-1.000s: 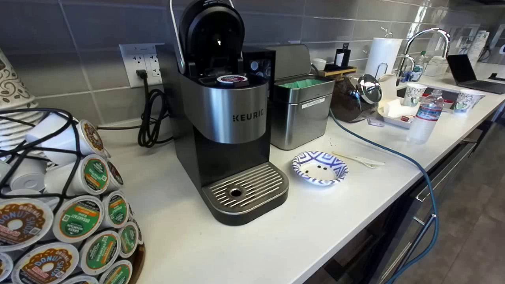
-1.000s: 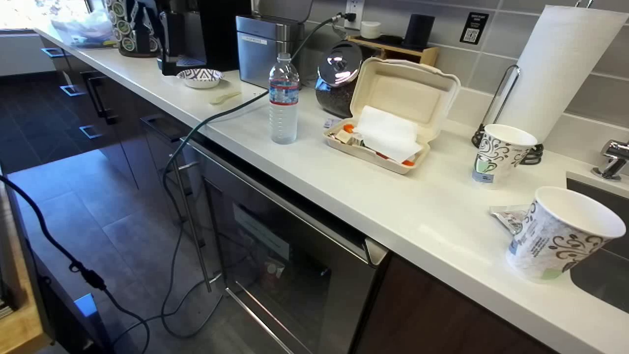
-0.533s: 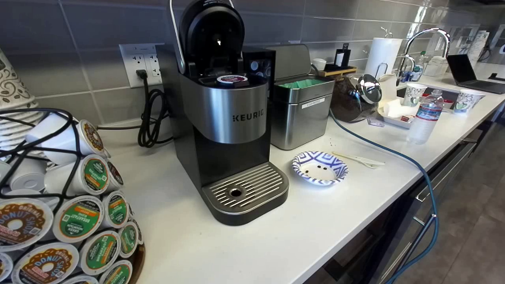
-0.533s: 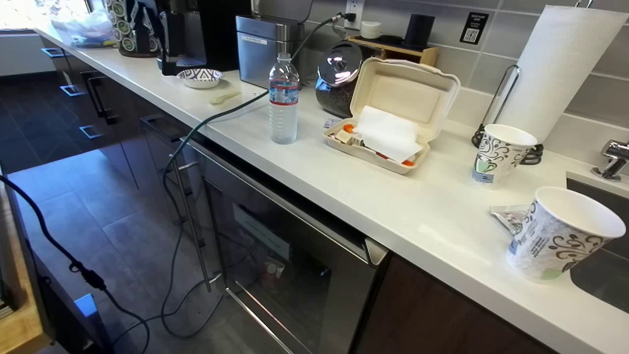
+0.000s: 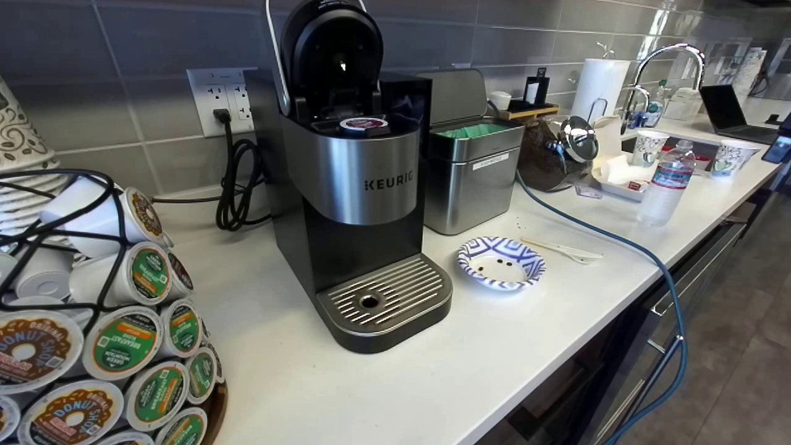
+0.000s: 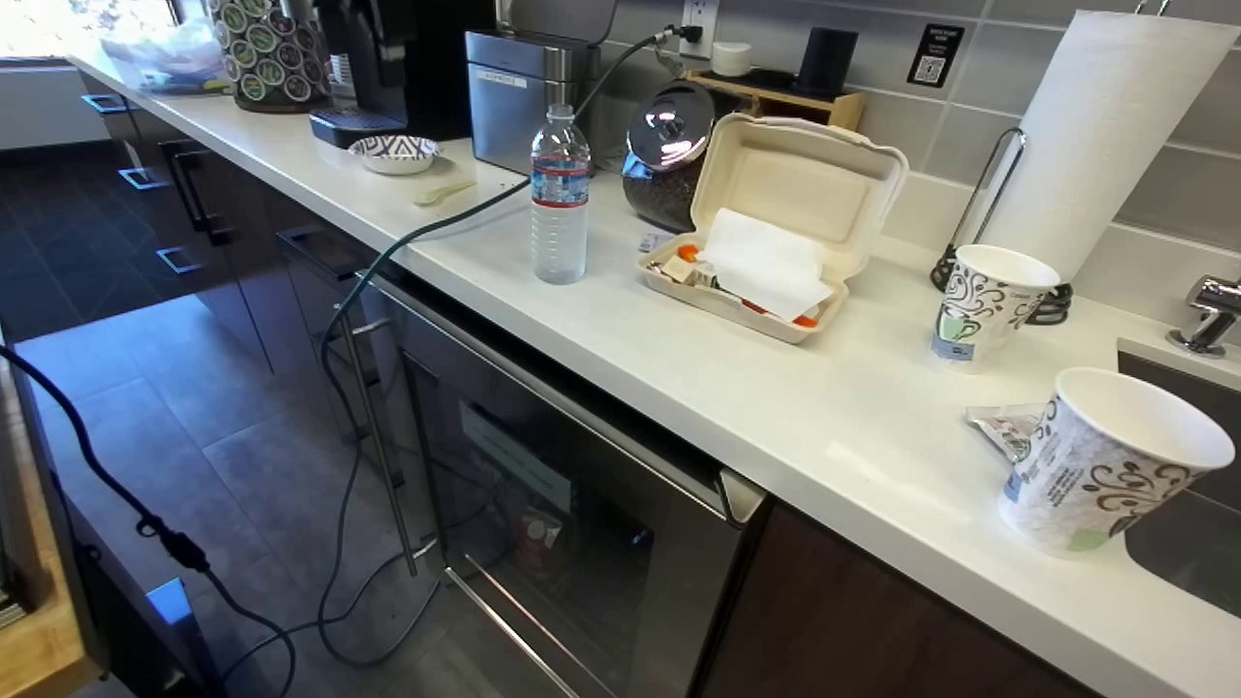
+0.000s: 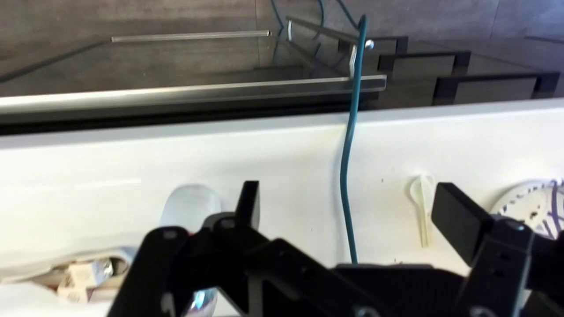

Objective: Place one coffee cup on the left side of the counter.

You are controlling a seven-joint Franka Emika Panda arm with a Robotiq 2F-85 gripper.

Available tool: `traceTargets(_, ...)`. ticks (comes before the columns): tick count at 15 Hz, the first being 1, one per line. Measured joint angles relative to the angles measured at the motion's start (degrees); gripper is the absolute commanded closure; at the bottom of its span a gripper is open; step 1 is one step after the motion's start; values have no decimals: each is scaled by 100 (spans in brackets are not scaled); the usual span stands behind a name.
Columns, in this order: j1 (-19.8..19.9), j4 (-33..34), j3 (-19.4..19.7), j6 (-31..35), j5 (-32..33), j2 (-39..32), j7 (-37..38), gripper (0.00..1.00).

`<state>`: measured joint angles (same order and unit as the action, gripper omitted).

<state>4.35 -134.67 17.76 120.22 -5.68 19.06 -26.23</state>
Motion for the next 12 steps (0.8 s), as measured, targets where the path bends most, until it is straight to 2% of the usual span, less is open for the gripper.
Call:
traceTargets(5,17,861,-106,510,-96,437,193,0)
traceTargets(8,3,1465,-414,968,-96,583,652,0)
traceTargets(12,-6,2076,-954,1898,-74,603,1523,0)
